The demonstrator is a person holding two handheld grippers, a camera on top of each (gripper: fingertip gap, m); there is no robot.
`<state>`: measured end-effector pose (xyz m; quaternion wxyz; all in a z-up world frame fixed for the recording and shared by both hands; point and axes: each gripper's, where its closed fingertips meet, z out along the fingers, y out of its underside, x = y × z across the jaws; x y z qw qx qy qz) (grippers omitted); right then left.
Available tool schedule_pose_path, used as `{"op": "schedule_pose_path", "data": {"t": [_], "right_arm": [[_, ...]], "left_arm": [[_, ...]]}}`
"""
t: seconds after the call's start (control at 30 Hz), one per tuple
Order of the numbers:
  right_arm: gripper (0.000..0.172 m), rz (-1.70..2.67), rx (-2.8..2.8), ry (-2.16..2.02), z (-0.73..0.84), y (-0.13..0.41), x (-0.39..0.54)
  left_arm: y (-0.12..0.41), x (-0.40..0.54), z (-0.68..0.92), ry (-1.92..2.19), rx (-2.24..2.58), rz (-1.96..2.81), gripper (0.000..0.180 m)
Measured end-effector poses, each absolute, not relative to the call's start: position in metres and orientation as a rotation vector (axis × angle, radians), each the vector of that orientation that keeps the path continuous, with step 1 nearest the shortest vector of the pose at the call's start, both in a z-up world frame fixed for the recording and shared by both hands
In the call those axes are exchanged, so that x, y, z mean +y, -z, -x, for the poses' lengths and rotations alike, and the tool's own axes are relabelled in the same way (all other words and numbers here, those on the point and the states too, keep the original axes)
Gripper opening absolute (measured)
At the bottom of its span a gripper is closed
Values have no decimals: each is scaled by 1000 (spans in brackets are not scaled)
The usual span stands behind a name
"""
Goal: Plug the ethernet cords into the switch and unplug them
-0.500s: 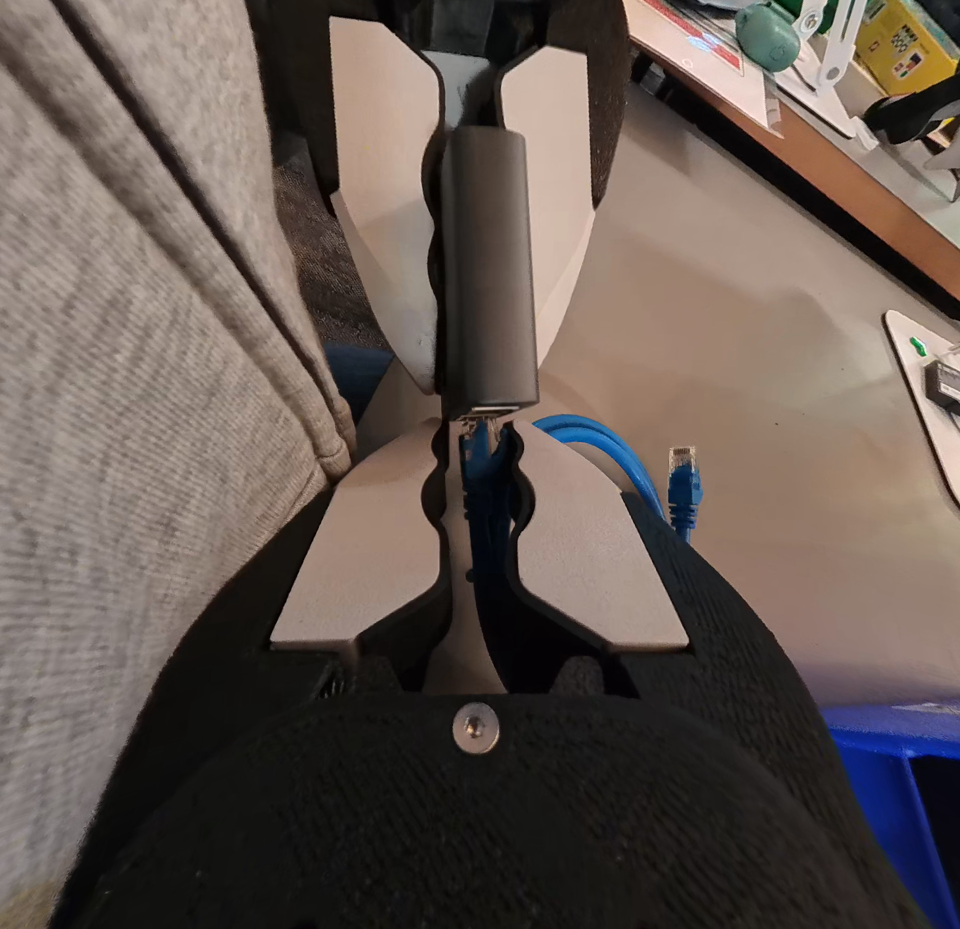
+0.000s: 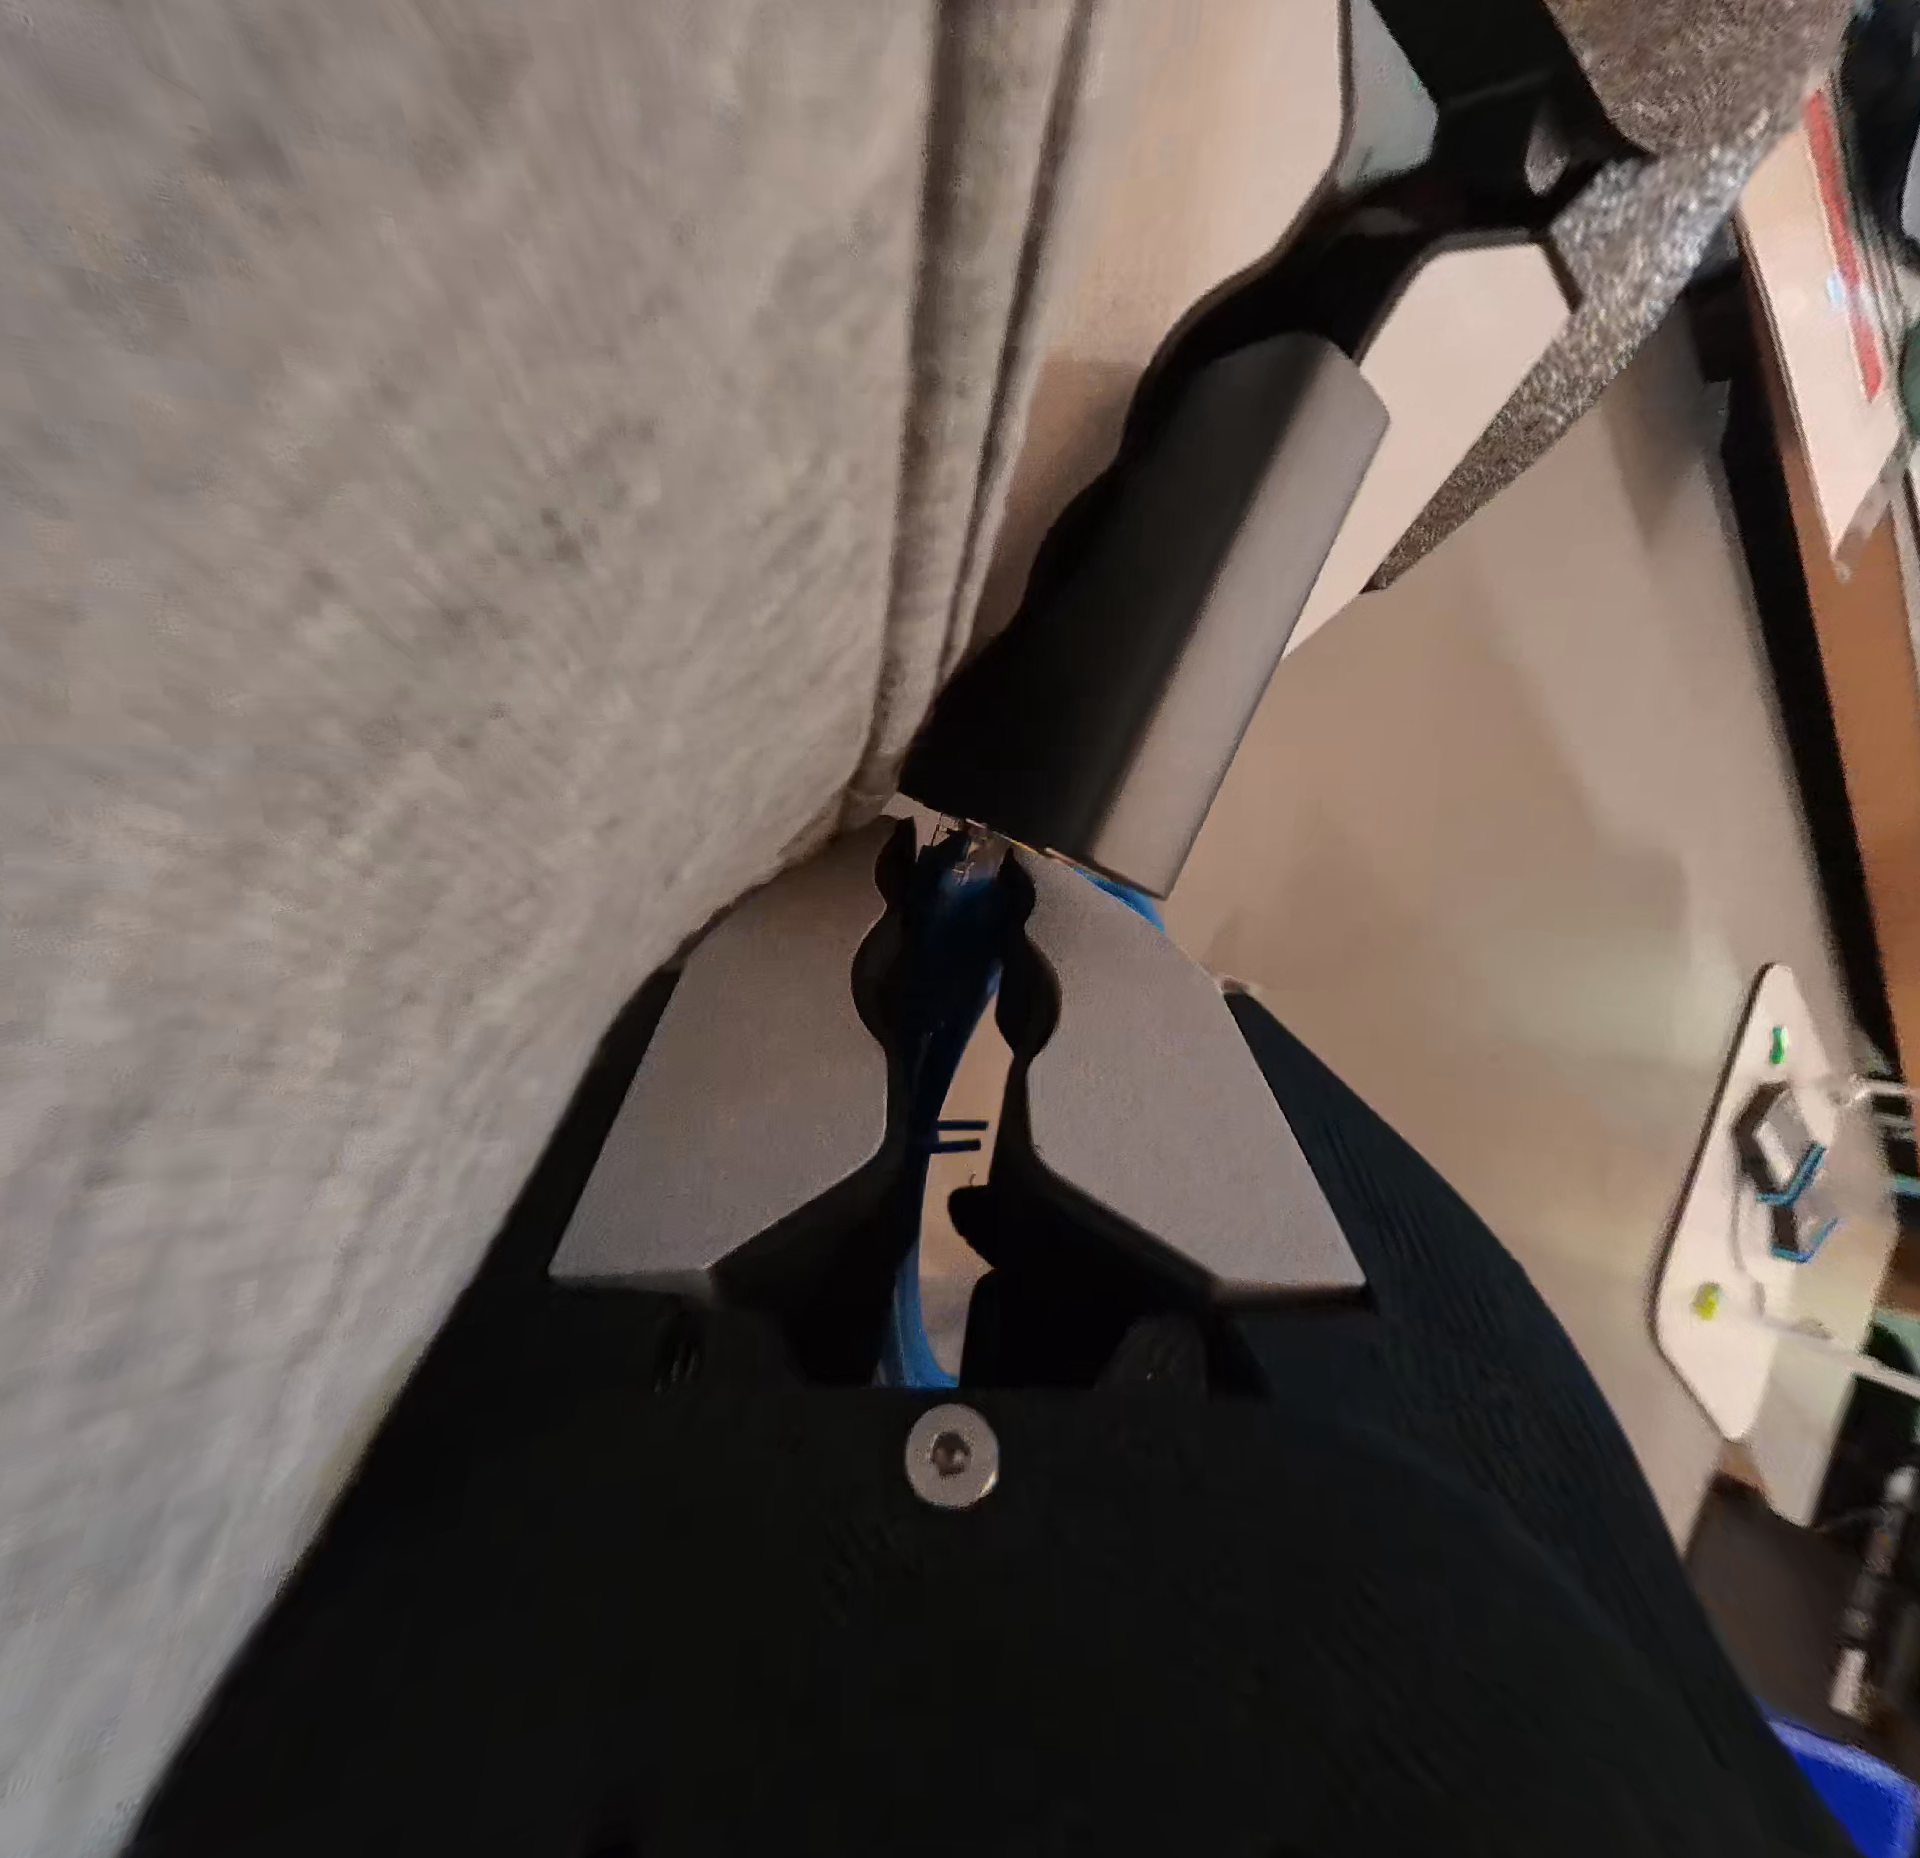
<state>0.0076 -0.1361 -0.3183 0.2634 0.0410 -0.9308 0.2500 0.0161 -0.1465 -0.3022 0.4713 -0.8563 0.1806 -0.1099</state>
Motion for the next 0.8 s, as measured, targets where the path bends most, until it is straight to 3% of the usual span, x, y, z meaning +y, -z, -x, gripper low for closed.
{"op": "schedule_pose_path", "data": {"t": [0.8], "right_arm": [[13,-298,-2502,-710,-26,293,-131]], "left_arm": [[281,-143,-33,435,601,1943,23]]}}
